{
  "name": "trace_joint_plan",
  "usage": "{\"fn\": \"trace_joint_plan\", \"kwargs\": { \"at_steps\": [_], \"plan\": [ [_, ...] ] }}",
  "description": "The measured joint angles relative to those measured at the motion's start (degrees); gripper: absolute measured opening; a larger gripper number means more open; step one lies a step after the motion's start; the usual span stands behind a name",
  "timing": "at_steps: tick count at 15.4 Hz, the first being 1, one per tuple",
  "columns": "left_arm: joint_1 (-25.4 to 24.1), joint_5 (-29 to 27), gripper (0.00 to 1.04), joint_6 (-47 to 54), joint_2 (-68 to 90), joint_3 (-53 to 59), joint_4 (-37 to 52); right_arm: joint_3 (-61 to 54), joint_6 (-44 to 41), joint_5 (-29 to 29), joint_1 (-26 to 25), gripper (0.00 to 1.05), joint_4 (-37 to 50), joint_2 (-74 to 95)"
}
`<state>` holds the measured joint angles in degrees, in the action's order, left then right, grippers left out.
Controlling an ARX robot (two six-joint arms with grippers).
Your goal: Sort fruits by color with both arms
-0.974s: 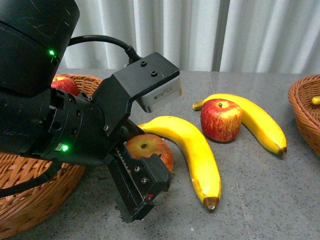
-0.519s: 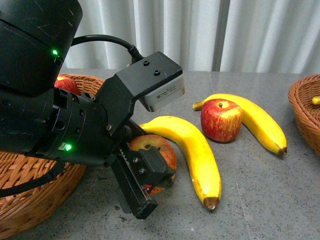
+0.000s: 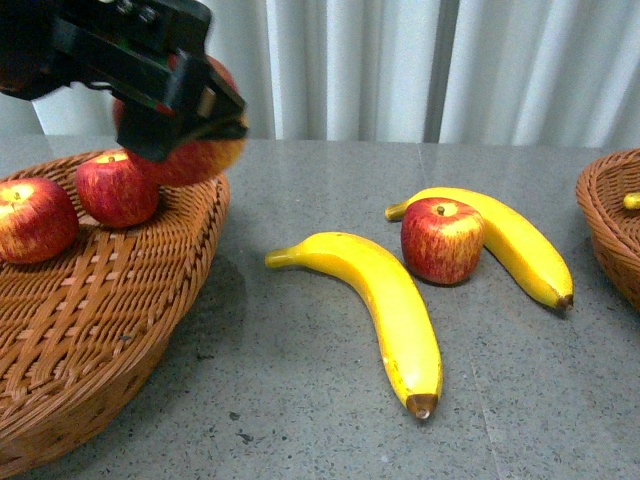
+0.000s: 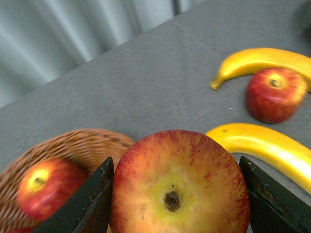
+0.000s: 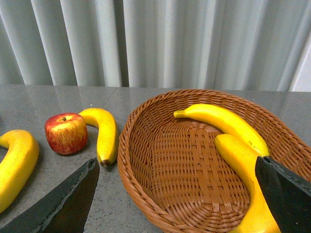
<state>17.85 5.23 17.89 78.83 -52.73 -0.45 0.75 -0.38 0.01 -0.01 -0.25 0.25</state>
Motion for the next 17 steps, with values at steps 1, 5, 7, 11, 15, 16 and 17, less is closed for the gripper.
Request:
{"fn": "trace_joint_plan", "kwargs": {
  "at_steps": [1, 5, 7, 11, 15, 16, 17],
  "plan": [
    [-3.3, -2.5, 0.67, -3.2, -1.2, 0.0, -0.4, 0.0, 0.0, 0.0, 0.0, 0.98, 0.0, 0.0],
    [-19.3, -4.0, 0.67, -15.3, -1.5, 1.2, -1.2, 0.0, 0.0, 0.0, 0.0, 0.98, 0.0, 0.0],
    [-20.0, -2.0, 0.67, -17.7, 0.5, 3.4, -1.1, 0.0, 0.0, 0.0, 0.0, 0.98, 0.0, 0.0],
    [-17.4, -1.5, 0.67, -18.0, 4.4, 3.8, 1.4, 0.0, 0.0, 0.0, 0.0, 0.98, 0.0, 0.0],
    [-14.7, -0.1, 0.77, -17.5, 6.3, 5.4, 3.1, 0.0, 0.0, 0.0, 0.0, 0.98, 0.0, 0.0],
    [-14.2, 0.0, 0.9, -17.5, 6.3, 5.5, 3.6, 0.0, 0.0, 0.0, 0.0, 0.98, 0.0, 0.0],
    [-14.3, 0.0, 1.0, -17.3, 6.3, 5.5, 3.6, 0.0, 0.0, 0.0, 0.0, 0.98, 0.0, 0.0]
  ]
}}
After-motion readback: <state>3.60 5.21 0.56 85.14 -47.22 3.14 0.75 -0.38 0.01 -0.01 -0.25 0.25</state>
